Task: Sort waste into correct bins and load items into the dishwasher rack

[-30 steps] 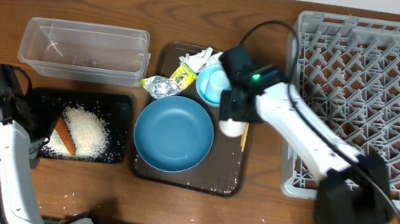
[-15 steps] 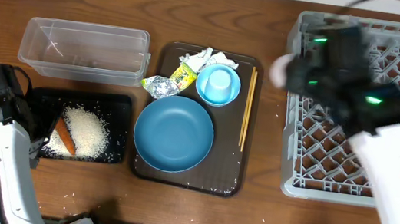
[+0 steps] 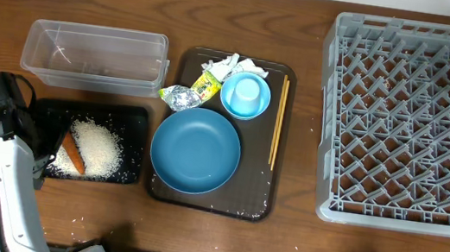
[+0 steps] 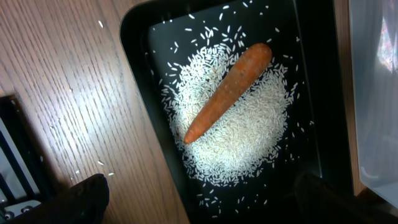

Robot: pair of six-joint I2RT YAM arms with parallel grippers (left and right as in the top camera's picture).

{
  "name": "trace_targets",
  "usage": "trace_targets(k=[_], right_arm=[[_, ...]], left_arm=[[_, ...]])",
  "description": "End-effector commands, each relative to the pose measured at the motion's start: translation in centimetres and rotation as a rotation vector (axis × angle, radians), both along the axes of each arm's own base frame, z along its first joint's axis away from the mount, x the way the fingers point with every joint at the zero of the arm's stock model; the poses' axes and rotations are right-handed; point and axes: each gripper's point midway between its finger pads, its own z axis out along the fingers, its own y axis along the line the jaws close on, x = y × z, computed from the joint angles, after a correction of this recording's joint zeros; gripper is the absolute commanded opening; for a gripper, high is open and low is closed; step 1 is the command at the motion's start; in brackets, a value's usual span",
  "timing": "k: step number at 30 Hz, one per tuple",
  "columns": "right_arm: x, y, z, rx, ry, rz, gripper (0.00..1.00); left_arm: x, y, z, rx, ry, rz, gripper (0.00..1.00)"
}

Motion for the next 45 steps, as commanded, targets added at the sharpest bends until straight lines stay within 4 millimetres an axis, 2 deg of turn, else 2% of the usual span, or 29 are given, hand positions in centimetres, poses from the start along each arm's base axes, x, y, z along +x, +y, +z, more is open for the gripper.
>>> trace_targets(k=[1,4,6,7,10,12,15,21,24,26,30,39,42,45], right_arm=[[-0.1,-2.8,-1.6,0.036,0.021,-0.071,0.56],[-0.4,-4.1,-3.5,0.073,0.061,-0.097,0.66],[-0.2,-4.4,-4.7,0.107,0.079,-0.097,0.68],[-0.2,-4.4,-5.0,0.117,0.082,-0.094,0.69],[0.0,-4.3,-5.6,0.135,0.089,-0.087,0.86],[0.0,-4.2,-5.6,0.137,0.09,-0.085,0.87],[0.4,-3.2,-5.4,0.181,0.069,-0.046,0.88],[1.6,0.7,-4.6,0.296,0.014,0.12,0.9],[2.7,4.0,-4.1,0.372,-0.018,0.238,0.88],[3.7,7.2,-3.7,0.408,-0.037,0.38,0.88],[4.9,12.7,-3.5,0.405,-0.016,0.548,0.89],[7.2,29.1,-2.9,0.177,-0.019,0.905,0.99],[7.6,33.4,-3.9,0.099,-0.016,0.933,0.99],[7.8,36.8,-6.1,0.031,0.012,0.917,0.99]], left_arm=[[0.0,0.2,0.1,-0.002,-0.001,0.017,0.98],[0.0,0.2,0.1,-0.002,-0.001,0.017,0.97],[0.0,0.2,0.1,-0.002,-0.001,0.017,0.98],[0.0,0.2,0.1,-0.002,-0.001,0.017,0.97],[0.0,0.2,0.1,-0.002,-0.001,0.017,0.98],[0.0,0.2,0.1,-0.002,-0.001,0.017,0.98],[0.0,0.2,0.1,-0.002,-0.001,0.017,0.98],[0.0,0.2,0.1,-0.002,-0.001,0.017,0.98],[0.0,0.2,0.1,-0.002,-0.001,0.017,0.98],[0.0,0.2,0.1,-0.002,-0.001,0.017,0.98],[0.0,0.2,0.1,-0.002,-0.001,0.017,0.97],[0.0,0.2,0.1,-0.002,-0.001,0.018,0.98],[0.0,0.2,0.1,-0.002,-0.001,0.017,0.97],[0.0,0.2,0.1,-0.002,-0.001,0.017,0.98]])
